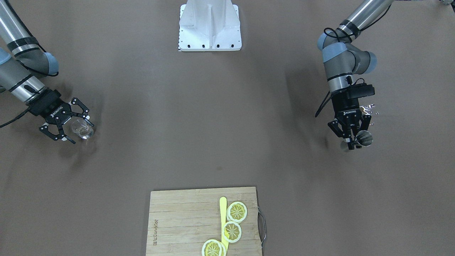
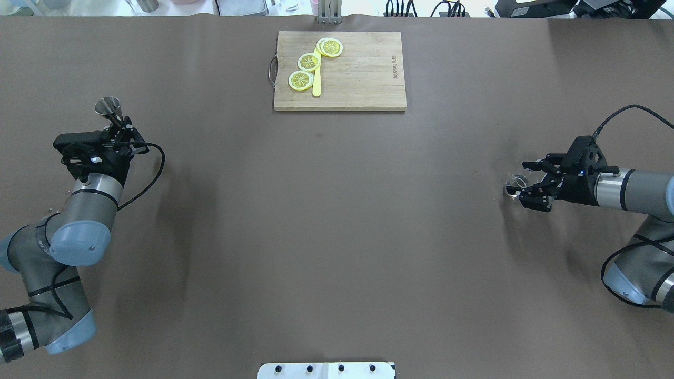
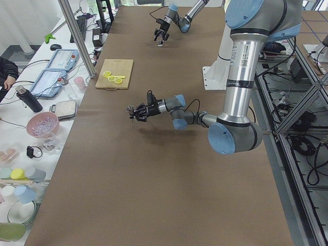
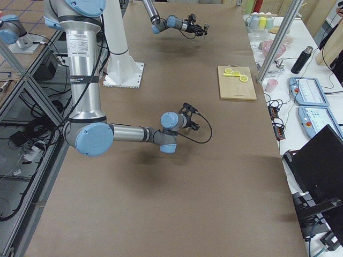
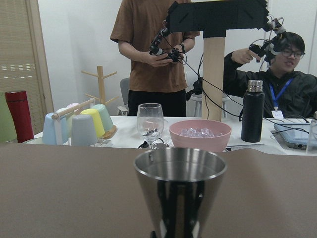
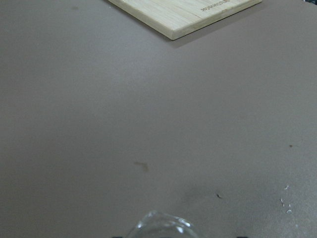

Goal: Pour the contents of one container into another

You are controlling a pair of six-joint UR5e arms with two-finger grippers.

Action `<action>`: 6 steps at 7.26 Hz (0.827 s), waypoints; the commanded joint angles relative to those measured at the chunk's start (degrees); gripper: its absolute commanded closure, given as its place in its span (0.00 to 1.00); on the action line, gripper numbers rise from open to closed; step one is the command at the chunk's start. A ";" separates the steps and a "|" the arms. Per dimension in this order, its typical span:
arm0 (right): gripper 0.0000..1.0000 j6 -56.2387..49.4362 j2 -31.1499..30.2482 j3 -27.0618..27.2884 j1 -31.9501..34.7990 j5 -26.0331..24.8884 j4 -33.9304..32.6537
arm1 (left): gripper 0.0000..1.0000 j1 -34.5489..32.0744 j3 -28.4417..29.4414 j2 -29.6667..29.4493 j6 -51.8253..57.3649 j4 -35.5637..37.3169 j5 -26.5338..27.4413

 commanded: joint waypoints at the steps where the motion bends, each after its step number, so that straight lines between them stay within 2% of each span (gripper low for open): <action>1: 0.20 0.07 -0.16 -0.22 -0.05 0.25 0.00 | 1.00 0.11 -3.90 -0.48 8.99 -0.34 -4.93; 2: 0.23 0.16 -0.24 -0.13 -0.05 0.42 0.00 | 1.00 0.20 -5.23 -0.92 14.59 -1.04 -9.65; 3: 0.29 0.07 -0.25 -0.04 -0.05 0.42 0.00 | 1.00 0.55 -5.85 -2.66 18.65 -1.74 -11.78; 5: 0.34 0.16 -0.25 -0.04 -0.14 0.42 0.00 | 1.00 0.55 -5.59 -7.84 22.71 -3.49 -20.20; 6: 0.38 0.24 -0.42 -0.04 -0.22 0.51 0.00 | 1.00 0.55 -5.59 -9.34 23.69 -3.42 -20.68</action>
